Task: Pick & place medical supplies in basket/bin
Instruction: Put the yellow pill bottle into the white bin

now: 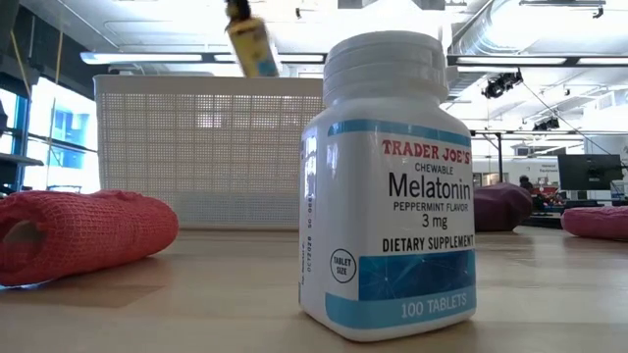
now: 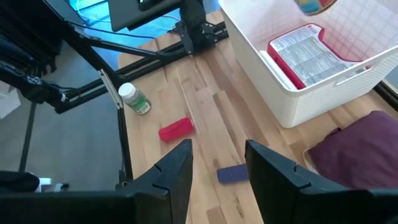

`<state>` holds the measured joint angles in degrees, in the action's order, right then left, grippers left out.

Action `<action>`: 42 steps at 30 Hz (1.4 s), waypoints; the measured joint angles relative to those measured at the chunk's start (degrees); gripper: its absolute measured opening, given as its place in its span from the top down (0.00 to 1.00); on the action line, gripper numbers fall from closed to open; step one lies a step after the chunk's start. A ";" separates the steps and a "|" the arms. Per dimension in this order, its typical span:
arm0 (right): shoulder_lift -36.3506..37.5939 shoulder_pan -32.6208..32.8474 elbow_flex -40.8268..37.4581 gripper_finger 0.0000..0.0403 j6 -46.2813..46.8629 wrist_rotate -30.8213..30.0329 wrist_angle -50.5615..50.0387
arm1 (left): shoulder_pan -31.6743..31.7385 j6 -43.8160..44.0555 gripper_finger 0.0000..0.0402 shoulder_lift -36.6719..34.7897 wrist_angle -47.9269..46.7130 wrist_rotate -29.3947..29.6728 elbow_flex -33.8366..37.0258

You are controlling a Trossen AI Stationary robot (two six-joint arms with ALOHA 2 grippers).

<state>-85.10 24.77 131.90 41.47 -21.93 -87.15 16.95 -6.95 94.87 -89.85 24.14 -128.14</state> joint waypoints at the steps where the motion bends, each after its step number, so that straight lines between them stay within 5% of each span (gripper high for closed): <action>1: 0.00 0.00 0.00 0.65 0.07 0.00 0.01 | 1.27 -0.12 0.39 -0.32 0.03 -0.56 2.06; 14: 0.01 -0.02 0.00 0.65 -3.30 -1.92 -0.04 | 11.02 1.27 0.39 -14.27 -0.36 -8.77 36.53; 32: 0.02 -0.02 0.00 0.65 -6.56 -4.55 -0.04 | 14.56 -0.32 0.38 -15.14 4.91 -16.52 53.30; 42: 0.02 -0.02 0.00 0.65 -5.16 -4.09 0.05 | 14.60 0.42 0.38 -15.28 7.54 -19.08 55.36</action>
<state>-85.08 24.75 131.90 36.31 -26.02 -87.10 31.55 -6.53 79.59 -82.31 5.06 -72.77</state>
